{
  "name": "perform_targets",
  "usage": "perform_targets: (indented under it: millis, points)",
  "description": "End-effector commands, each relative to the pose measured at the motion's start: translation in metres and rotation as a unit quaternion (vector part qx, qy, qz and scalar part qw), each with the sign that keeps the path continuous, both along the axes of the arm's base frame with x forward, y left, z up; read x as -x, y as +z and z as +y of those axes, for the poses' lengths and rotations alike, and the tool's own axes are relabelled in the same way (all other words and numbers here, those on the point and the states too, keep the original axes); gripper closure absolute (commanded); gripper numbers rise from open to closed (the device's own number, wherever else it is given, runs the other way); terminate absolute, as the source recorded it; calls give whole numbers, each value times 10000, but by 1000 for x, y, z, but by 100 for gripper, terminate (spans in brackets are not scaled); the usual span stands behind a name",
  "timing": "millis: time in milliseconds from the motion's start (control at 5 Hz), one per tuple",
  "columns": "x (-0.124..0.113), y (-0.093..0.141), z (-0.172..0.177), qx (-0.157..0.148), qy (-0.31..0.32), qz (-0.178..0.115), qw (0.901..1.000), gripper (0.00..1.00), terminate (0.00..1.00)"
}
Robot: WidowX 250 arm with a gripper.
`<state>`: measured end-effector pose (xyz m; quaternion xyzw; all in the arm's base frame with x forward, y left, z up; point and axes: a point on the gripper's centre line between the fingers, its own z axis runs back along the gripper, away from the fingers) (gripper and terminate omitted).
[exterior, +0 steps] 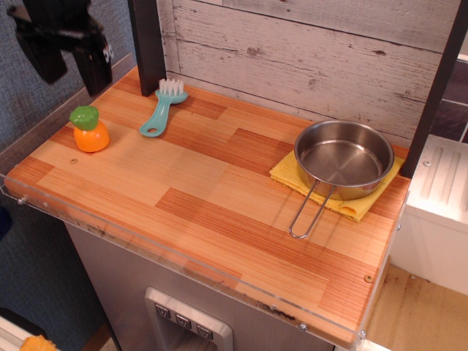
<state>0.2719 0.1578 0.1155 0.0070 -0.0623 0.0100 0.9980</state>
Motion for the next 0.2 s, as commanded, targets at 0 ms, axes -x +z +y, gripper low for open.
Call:
perform_targets:
  millis: [0]
  points:
    - [6,3,-21,-668,-15,277,9974,0,100]
